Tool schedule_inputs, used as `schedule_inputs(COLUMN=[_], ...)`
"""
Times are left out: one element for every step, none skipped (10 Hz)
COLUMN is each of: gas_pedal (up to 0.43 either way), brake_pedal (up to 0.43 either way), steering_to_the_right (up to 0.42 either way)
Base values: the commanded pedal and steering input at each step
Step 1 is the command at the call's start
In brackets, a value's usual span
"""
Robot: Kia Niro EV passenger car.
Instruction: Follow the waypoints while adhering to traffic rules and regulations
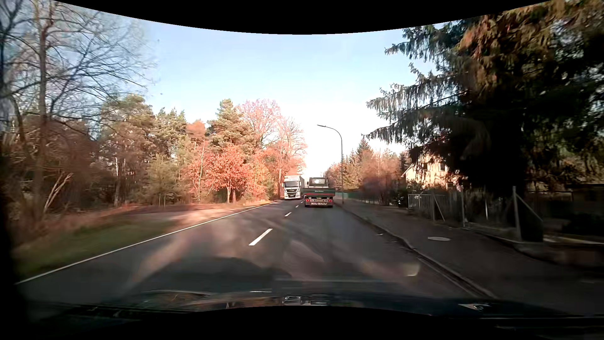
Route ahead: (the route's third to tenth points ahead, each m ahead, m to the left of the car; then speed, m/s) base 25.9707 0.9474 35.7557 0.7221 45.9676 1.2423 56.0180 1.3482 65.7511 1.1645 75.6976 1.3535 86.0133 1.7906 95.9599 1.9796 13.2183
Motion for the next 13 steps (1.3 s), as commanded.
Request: schedule_inputs(gas_pedal=[0.110, 0.110, 0.110, 0.110, 0.110, 0.110, 0.110, 0.110, 0.110, 0.110, 0.110, 0.110, 0.110], brake_pedal=[0.000, 0.000, 0.000, 0.000, 0.000, 0.000, 0.000, 0.000, 0.000, 0.000, 0.000, 0.000, 0.000], steering_to_the_right=[0.002, 0.002, 0.000, -0.001, -0.002, -0.004, -0.004, -0.005, -0.005, -0.005, -0.005, -0.005, -0.005])
